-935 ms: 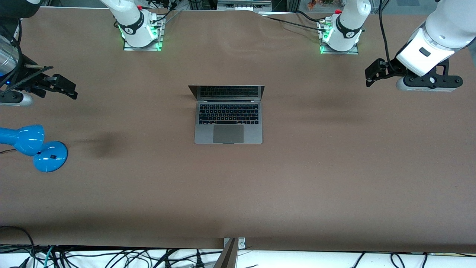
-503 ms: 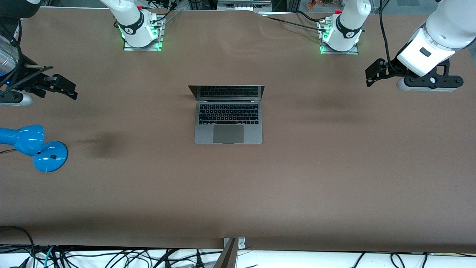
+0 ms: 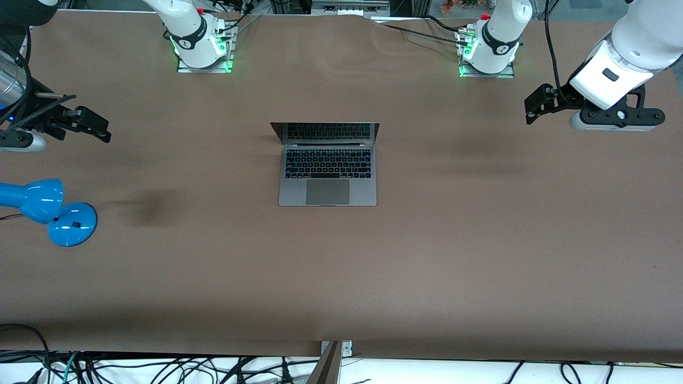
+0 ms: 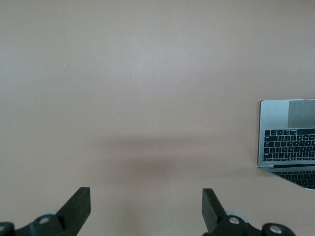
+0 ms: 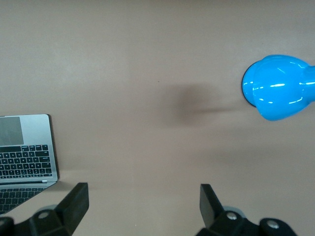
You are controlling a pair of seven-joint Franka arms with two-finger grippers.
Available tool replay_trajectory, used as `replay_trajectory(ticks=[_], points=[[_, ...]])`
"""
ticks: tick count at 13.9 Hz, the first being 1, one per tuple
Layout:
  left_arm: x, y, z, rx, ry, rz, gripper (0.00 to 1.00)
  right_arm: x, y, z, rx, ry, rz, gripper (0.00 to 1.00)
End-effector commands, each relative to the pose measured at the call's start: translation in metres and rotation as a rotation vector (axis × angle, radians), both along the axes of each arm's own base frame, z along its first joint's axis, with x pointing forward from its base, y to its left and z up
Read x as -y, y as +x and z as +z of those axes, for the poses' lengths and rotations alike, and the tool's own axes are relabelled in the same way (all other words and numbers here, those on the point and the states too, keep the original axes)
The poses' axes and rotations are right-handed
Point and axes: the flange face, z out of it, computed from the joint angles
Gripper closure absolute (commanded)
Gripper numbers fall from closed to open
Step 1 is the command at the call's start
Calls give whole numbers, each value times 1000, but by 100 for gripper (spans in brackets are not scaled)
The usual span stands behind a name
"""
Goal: Close laptop with both arms from behind
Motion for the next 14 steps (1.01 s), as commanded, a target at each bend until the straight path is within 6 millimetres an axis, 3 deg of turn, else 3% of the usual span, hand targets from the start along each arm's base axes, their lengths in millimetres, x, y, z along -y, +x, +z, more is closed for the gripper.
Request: replay_trajectory(ticks=[1, 6, 14], points=[[1, -9, 7, -4, -10, -20, 0, 1, -3, 4, 12, -8, 8, 0], [18, -13, 9, -7, -8, -34, 0, 1, -3, 4, 12, -8, 8, 0], [115, -44, -2, -40, 26, -3, 0, 1, -3, 4, 12, -8, 8, 0]])
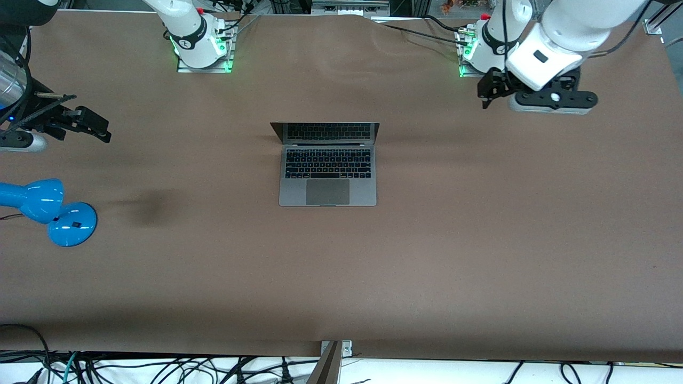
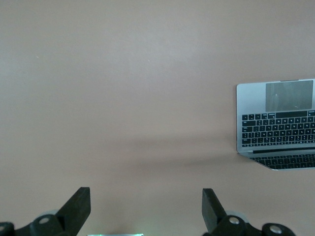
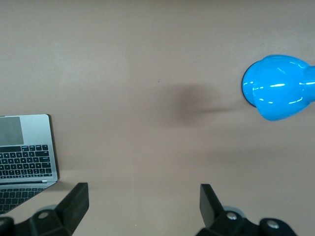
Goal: Close laptop with both arms from behind
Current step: 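Move the left gripper toward the laptop while the right gripper follows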
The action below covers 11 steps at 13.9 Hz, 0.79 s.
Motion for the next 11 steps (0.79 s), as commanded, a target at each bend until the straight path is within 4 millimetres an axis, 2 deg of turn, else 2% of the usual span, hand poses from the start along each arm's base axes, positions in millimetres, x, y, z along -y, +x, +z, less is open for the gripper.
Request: replay_trajectory(ticks=[1, 7, 8, 9, 11], points=[[29, -17, -4, -24, 6, 36, 0, 1, -3, 4, 11, -8, 10, 0], [86, -45, -19, -90, -13, 46, 0, -6, -4, 0, -4, -9, 23, 0], [94, -49, -22, -100, -15, 56, 0, -11, -3, -2, -8, -13, 38, 0], [109, -56, -26, -130, -38, 63, 1, -21, 0, -10, -22, -16, 72, 0], [122, -61, -36, -193, -75, 108, 2, -45, -2, -30, -107, -22, 114, 0]])
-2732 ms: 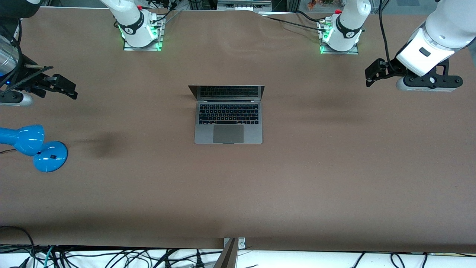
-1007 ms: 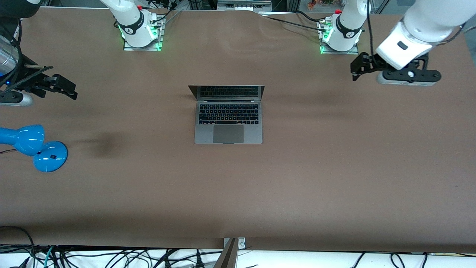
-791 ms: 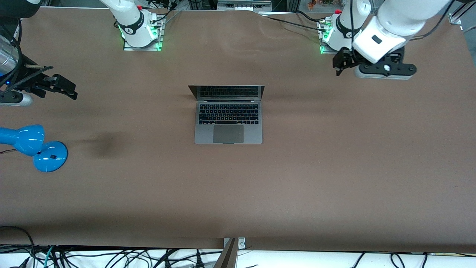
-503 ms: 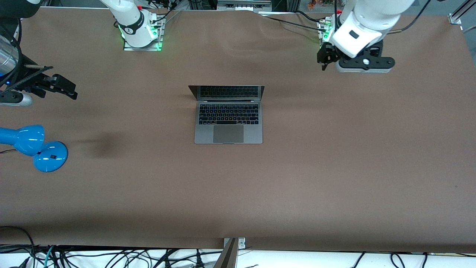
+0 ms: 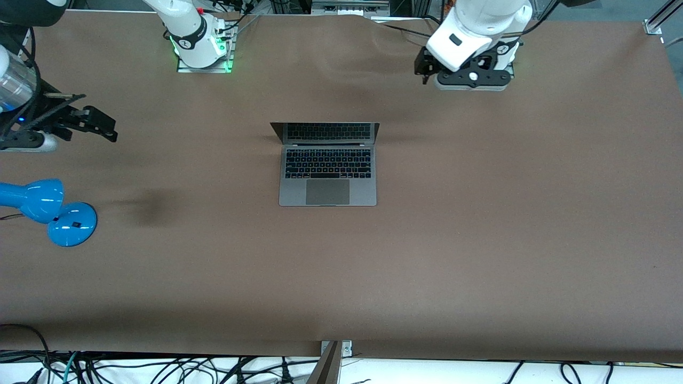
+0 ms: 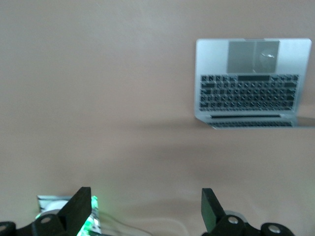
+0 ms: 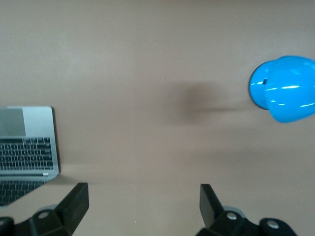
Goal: Close laptop with both arms from behind
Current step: 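Move the left gripper toward the laptop while the right gripper follows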
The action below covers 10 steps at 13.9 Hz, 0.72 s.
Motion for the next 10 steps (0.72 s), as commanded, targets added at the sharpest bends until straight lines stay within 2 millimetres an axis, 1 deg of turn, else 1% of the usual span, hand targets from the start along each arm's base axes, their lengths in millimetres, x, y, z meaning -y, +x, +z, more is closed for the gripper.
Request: replay_trajectory(ticks=[1, 2, 3, 4, 5, 6, 7, 8, 9, 10], points=[[24, -10, -16, -99, -38, 49, 4, -37, -5, -28, -114, -28, 75, 0], [32, -14, -25, -135, -33, 54, 5, -57, -13, -41, -187, -38, 106, 0], [42, -18, -32, -164, -36, 62, 6, -82, -22, -53, -255, -51, 143, 0], [56, -25, -42, -200, -33, 61, 6, -104, -30, -61, -296, -53, 173, 0], [65, -26, -53, -237, -32, 71, 5, -120, -36, -68, -325, -64, 185, 0], [71, -24, -64, -287, -47, 85, 5, -140, -47, -74, -368, -67, 190, 0], [75, -22, -72, -336, -69, 97, 5, -154, -52, -82, -404, -55, 176, 2], [82, -28, -76, -351, -70, 87, 7, -166, -59, -89, -427, -47, 166, 16], [91, -31, -84, -368, -56, 101, 15, -187, -69, -95, -443, -48, 175, 36], [98, -33, -91, -388, -42, 122, 30, -199, -74, -102, -449, -57, 171, 61]])
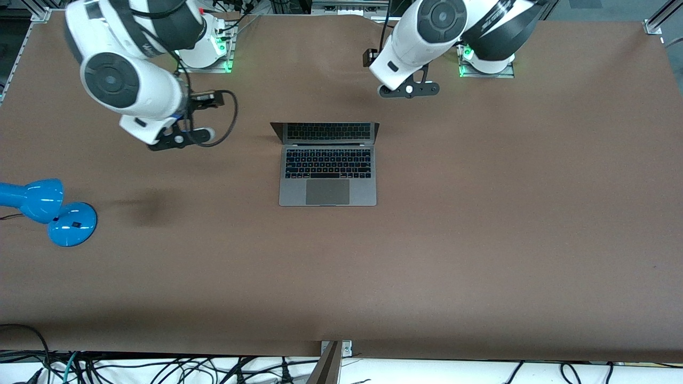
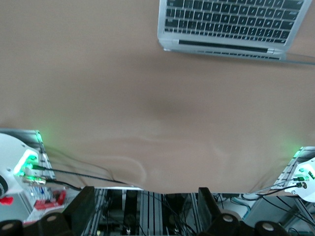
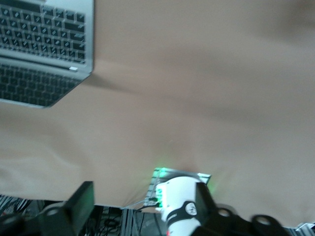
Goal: Close laptop with both arms from behind
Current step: 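Lower both grippers behind the raised laptop screen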
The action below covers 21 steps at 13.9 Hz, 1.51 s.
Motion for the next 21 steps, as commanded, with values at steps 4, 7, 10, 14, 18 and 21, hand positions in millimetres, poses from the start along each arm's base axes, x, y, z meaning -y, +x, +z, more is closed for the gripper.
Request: replay_trajectory(ticks=[4, 7, 10, 14, 18, 21], points=[[31, 0, -33, -90, 29, 65, 100, -82, -39, -36, -83, -14, -26, 100], [34, 9, -54, -126, 37, 79, 100, -119, -51, -68, -109, -38, -50, 100], [37, 20, -75, -127, 21, 99, 100, -132, -50, -88, -118, -16, -52, 100], [41, 30, -106, -102, 38, 96, 100, -138, -39, -111, -98, 12, -39, 100], [42, 42, -136, -67, 48, 100, 100, -141, -26, -117, -39, 52, -42, 100], [41, 50, -156, -41, 59, 98, 100, -140, -15, -121, 8, 82, -43, 100]])
